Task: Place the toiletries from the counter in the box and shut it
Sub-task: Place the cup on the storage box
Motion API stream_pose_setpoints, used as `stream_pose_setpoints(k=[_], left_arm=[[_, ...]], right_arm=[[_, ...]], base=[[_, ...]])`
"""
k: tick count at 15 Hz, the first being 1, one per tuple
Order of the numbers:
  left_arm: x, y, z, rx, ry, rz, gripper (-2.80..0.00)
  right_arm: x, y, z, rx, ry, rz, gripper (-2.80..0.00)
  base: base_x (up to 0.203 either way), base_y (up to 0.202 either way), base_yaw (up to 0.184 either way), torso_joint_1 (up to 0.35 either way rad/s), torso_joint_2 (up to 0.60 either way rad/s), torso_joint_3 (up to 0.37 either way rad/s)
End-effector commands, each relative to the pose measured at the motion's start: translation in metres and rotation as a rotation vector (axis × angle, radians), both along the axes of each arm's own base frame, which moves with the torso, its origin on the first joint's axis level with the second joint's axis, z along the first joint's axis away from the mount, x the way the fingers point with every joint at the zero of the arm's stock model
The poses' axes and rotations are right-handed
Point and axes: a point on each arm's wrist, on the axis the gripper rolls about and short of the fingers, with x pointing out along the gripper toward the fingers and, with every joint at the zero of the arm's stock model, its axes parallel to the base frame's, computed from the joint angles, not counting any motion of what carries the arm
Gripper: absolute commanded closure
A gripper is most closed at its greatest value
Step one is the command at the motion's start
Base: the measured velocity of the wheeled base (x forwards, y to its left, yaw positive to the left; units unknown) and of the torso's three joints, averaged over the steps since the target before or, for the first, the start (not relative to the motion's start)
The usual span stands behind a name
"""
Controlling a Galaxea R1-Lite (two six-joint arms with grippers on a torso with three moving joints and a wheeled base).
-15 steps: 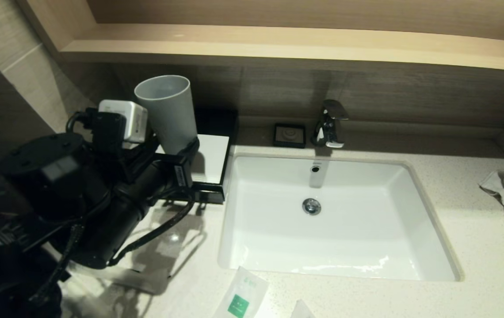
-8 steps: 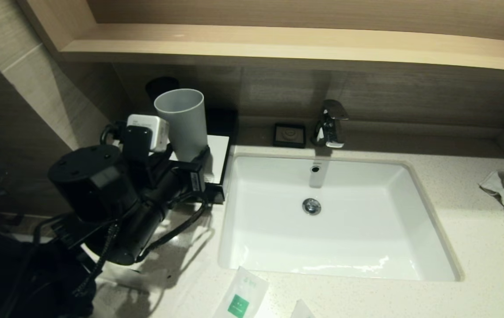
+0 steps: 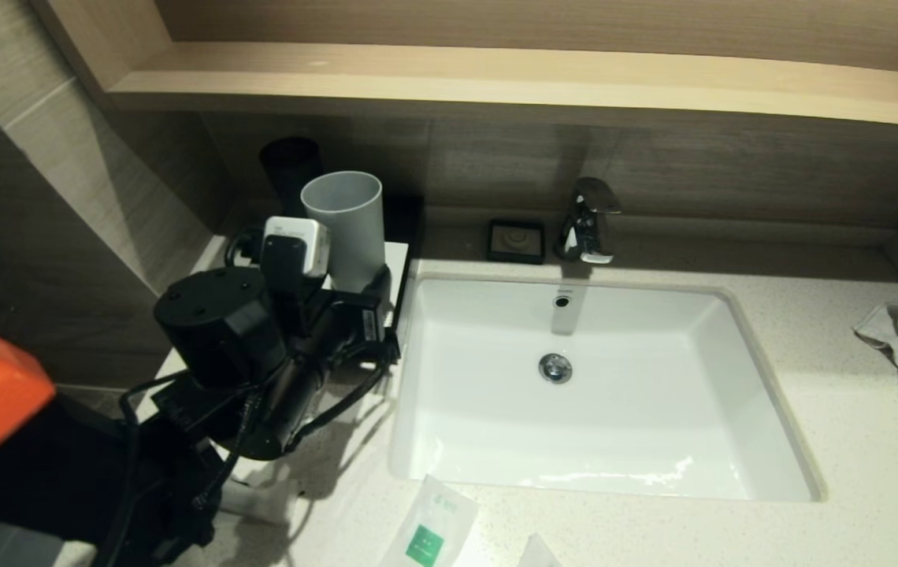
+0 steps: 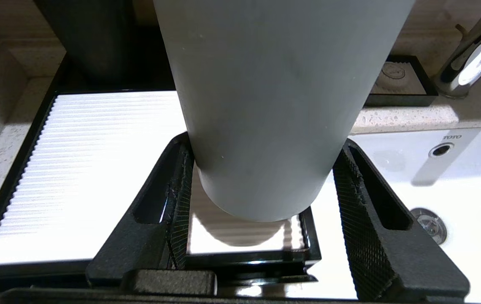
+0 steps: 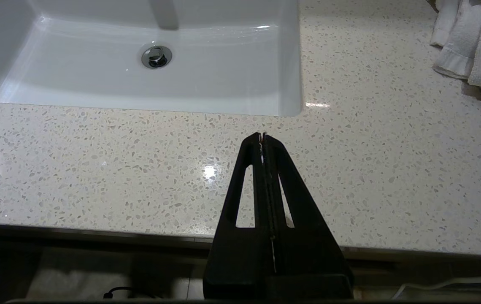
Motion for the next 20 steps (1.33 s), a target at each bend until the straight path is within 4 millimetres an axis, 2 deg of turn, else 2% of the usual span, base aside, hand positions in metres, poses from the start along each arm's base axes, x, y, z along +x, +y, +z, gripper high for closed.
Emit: stream_pose_setpoints(k=[1, 7, 10, 15, 20], left_arm=[[0.008, -0.005, -0.003, -0.002, -0.004, 0.004, 0.0], [0.02, -0.014, -0.008, -0.006, -0.008, 0.008, 0.0], [0.029, -0.019, -0.004, -0.021, -0.031, 0.013, 0.0], [0.046, -0.03, -0.009, -0.019, -0.035, 0.021, 0.0], [0.063, -0.031, -0.001, -0.027, -0.048, 0.044, 0.0]], right_arm=[[0.0, 0.0, 0.0, 0.0, 0.0, 0.0, 0.0], [0.0, 0.0, 0.0, 0.0, 0.0, 0.0, 0.0], [0.0, 0.0, 0.0, 0.0, 0.0, 0.0, 0.0], [0.0, 0.0, 0.0, 0.0, 0.0, 0.0, 0.0], [0.0, 0.0, 0.0, 0.0, 0.0, 0.0, 0.0]], base=[[0.0, 0.0, 0.0, 0.0, 0.0, 0.0], [0.0, 0.0, 0.0, 0.0, 0.0, 0.0], [0.0, 0.0, 0.0, 0.0, 0.0, 0.0], [0.0, 0.0, 0.0, 0.0, 0.0, 0.0], [0.0, 0.0, 0.0, 0.0, 0.0, 0.0]])
